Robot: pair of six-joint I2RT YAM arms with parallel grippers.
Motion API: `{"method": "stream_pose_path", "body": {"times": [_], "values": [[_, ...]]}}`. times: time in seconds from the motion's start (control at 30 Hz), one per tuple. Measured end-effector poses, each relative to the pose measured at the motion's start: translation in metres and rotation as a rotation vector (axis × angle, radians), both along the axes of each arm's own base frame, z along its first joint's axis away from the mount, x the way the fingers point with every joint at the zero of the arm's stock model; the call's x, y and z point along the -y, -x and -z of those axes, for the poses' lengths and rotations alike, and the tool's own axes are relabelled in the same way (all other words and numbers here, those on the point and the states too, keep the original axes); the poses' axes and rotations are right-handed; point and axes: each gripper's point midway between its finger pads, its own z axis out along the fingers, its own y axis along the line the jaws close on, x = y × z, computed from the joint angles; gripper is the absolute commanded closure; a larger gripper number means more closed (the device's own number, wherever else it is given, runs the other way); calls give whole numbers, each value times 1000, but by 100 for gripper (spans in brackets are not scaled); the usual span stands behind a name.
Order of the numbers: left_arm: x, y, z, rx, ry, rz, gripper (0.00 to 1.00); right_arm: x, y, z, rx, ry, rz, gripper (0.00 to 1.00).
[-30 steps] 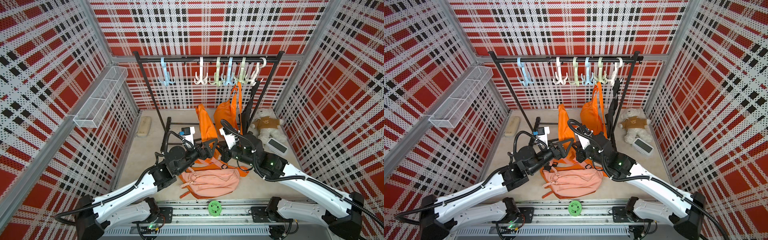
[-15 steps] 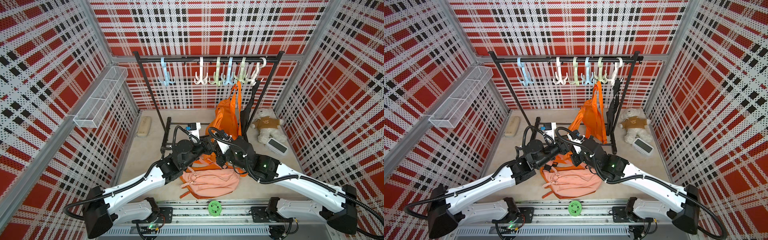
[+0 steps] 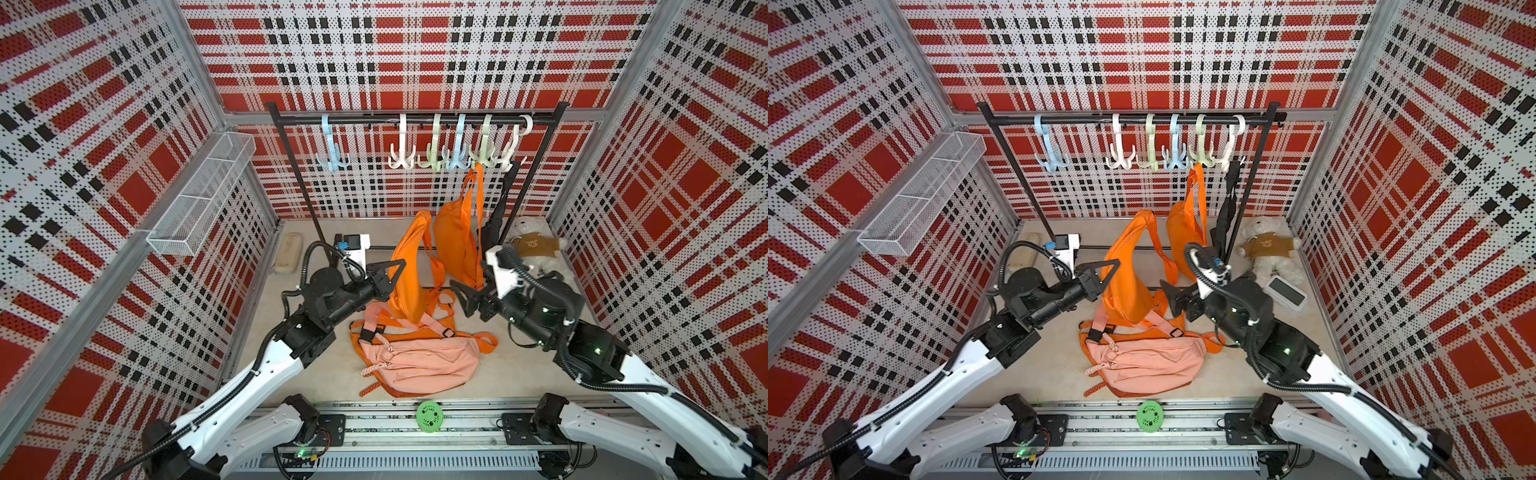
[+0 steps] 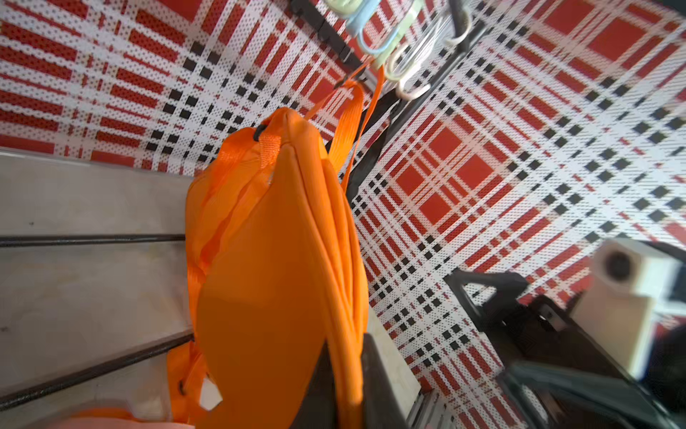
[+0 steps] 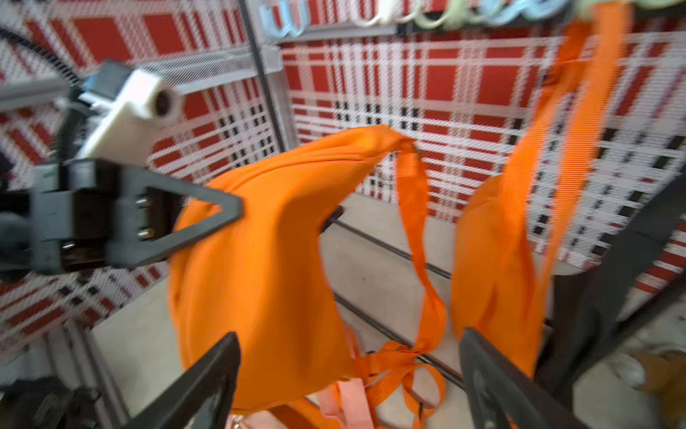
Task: Hang the bag on a hook
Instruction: Pick up the bag from the bag, then hang the bag on the hook.
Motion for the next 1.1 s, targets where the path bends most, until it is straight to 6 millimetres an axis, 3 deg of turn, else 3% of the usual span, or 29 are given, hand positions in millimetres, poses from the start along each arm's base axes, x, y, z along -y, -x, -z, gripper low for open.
{"method": "stream_pose_path", "body": {"times": [0.07, 0.17, 0.37, 0.47, 0.7, 0.83, 1.1], "values": [[-7, 12, -13, 38, 13, 43, 98, 20, -7, -4, 4, -19, 42, 0], [-16, 28, -31, 87, 24, 89, 100, 30, -19, 0, -16, -19, 36, 0], [-35, 55, -64, 182, 30, 134, 100, 24, -52, 24, -142, -32, -145, 0], [-40, 68, -75, 217, 32, 161, 100, 13, -58, 27, -188, -66, -281, 0], [-41, 87, -85, 243, 31, 216, 100, -13, -50, -10, -103, -95, -505, 0], [-41, 91, -85, 240, 27, 230, 100, -20, -58, -32, -45, -82, -554, 0], [-41, 97, -89, 246, 28, 248, 100, -31, -70, -32, -8, -36, -583, 0]]}}
